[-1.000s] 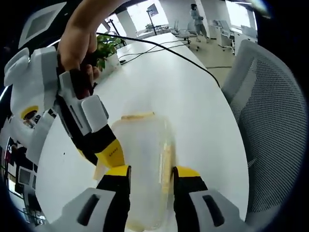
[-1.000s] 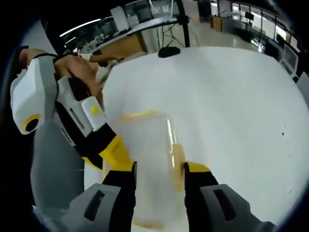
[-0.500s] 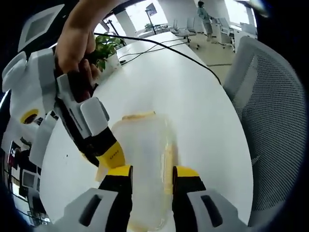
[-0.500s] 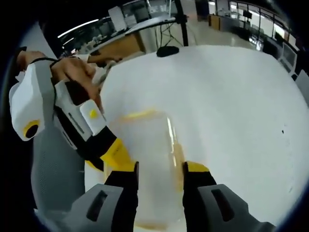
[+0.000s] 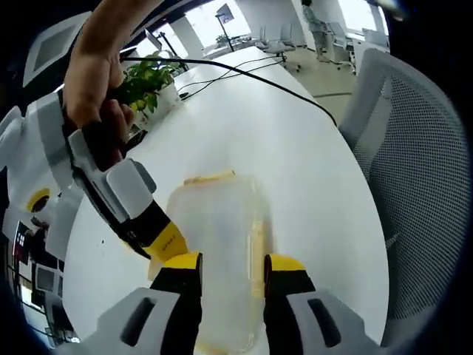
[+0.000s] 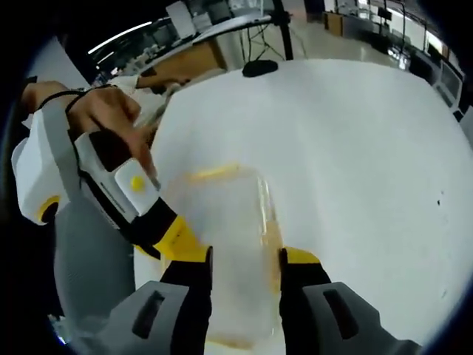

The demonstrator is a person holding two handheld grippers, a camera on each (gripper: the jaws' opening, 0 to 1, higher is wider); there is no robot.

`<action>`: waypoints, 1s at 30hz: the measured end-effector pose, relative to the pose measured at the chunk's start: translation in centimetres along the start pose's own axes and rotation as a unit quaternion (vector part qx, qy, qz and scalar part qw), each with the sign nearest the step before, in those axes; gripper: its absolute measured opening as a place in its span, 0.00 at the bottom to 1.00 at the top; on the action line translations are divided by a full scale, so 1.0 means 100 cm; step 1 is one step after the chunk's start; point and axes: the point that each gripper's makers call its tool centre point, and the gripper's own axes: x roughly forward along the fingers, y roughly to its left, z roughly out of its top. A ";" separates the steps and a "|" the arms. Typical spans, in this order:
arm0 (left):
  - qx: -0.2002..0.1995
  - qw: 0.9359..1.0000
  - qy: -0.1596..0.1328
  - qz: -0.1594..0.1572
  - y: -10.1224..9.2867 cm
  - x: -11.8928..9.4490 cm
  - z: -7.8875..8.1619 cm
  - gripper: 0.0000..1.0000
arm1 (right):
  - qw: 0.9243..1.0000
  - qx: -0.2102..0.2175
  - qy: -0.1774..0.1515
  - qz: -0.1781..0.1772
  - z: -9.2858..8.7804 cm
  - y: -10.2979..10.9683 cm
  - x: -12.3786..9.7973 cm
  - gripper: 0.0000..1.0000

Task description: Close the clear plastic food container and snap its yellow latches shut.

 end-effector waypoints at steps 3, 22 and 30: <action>0.002 1.000 0.001 0.001 -0.001 0.000 0.000 0.25 | 1.000 0.011 0.007 0.010 -0.001 -0.001 0.001 0.32; 0.001 1.000 -0.005 0.004 0.000 0.000 0.000 0.25 | 0.999 0.018 0.021 0.025 -0.002 0.001 0.000 0.32; 0.004 1.000 -0.008 0.006 0.001 -0.001 0.001 0.26 | 1.000 0.018 -0.010 0.006 -0.001 0.000 -0.003 0.33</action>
